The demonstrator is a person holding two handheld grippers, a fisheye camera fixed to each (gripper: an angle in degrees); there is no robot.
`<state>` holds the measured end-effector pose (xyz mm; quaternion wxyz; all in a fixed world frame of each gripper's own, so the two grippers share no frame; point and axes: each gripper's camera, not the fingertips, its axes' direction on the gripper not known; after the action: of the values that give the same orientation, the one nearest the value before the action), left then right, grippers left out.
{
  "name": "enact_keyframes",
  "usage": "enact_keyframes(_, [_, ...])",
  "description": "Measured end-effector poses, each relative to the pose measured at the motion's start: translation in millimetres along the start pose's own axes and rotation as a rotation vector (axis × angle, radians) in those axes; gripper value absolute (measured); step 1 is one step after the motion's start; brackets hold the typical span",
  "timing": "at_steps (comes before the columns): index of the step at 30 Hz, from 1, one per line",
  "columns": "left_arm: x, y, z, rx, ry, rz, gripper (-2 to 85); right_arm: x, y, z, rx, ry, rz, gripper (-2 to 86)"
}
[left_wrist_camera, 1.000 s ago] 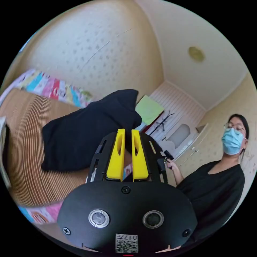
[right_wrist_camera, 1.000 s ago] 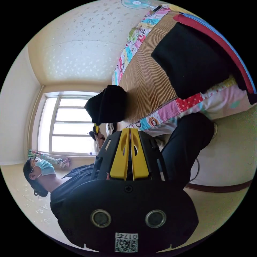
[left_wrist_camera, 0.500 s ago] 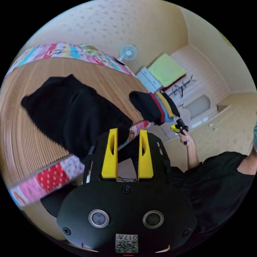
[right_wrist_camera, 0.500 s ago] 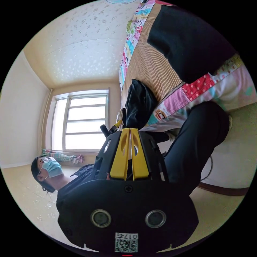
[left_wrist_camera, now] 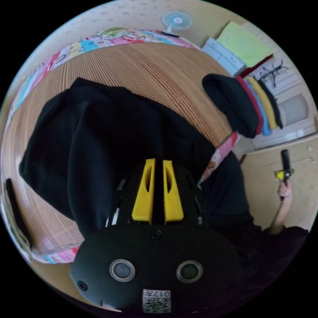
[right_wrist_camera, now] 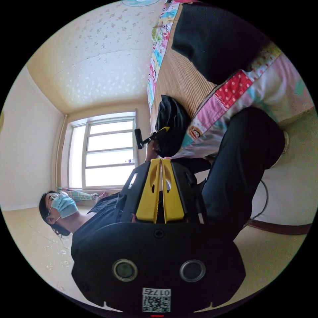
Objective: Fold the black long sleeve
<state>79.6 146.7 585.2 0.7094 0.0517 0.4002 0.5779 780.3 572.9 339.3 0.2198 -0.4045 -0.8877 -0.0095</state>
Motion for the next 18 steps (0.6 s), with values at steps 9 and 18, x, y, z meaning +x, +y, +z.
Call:
enact_keyframes(9, [-135.4,215.8,-149.4,0.76,0.842,-0.016,3.4,26.6,-13.5,14.2,-0.016,0.0,-0.093,2.4])
enact_keyframes(18, [-143.7,302.8,-348.5,1.169,1.193,0.795,1.7,-65.8,-29.4,105.2,-0.152,-0.004,-0.631,8.7])
